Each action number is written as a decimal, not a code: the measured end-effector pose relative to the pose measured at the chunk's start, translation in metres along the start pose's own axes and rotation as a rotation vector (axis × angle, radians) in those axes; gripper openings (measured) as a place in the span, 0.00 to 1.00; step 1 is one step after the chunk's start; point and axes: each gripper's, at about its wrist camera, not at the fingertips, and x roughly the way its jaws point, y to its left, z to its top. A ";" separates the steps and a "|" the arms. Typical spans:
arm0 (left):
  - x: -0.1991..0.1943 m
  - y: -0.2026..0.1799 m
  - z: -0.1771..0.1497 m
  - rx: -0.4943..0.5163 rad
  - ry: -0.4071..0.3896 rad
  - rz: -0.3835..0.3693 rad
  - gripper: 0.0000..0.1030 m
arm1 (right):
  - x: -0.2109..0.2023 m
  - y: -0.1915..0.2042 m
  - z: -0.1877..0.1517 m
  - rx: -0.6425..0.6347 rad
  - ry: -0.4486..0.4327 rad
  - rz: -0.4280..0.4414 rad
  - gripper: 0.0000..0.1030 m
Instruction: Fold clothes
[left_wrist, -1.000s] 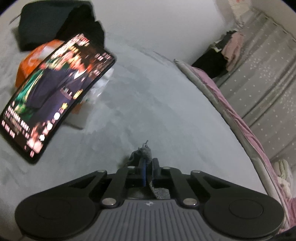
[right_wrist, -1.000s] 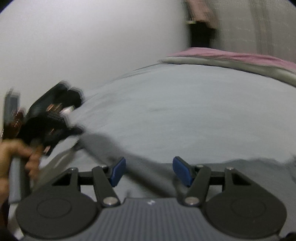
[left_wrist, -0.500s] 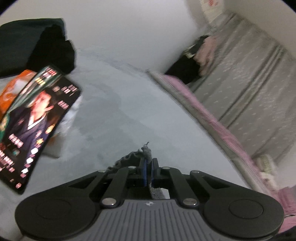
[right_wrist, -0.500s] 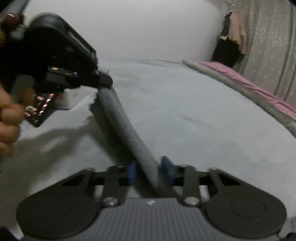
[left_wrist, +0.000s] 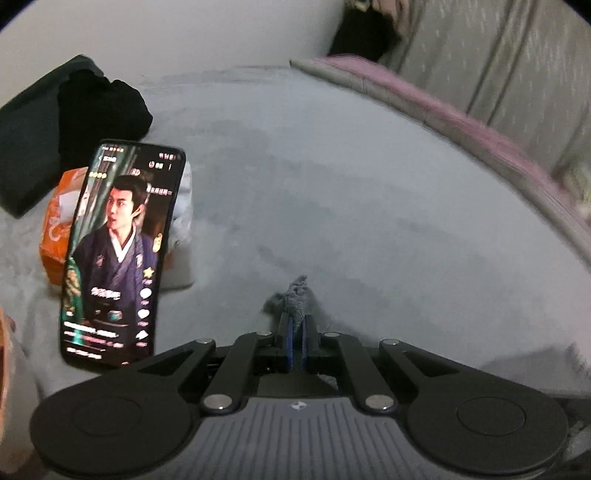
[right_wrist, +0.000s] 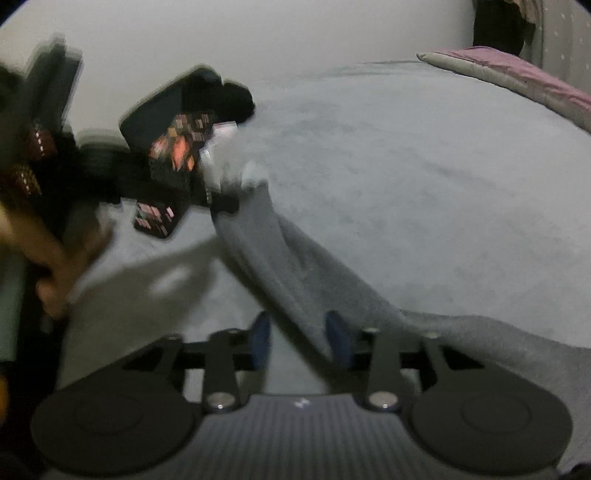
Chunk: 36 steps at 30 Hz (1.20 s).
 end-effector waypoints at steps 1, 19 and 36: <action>0.001 0.000 0.000 0.021 0.015 0.011 0.03 | -0.005 -0.004 0.003 0.013 -0.008 0.009 0.41; -0.005 0.015 -0.001 0.120 0.085 0.072 0.31 | 0.022 -0.053 0.009 -0.090 0.169 -0.140 0.38; 0.023 -0.005 -0.016 0.094 0.061 0.089 0.40 | 0.023 -0.025 0.002 -0.075 -0.111 -0.407 0.07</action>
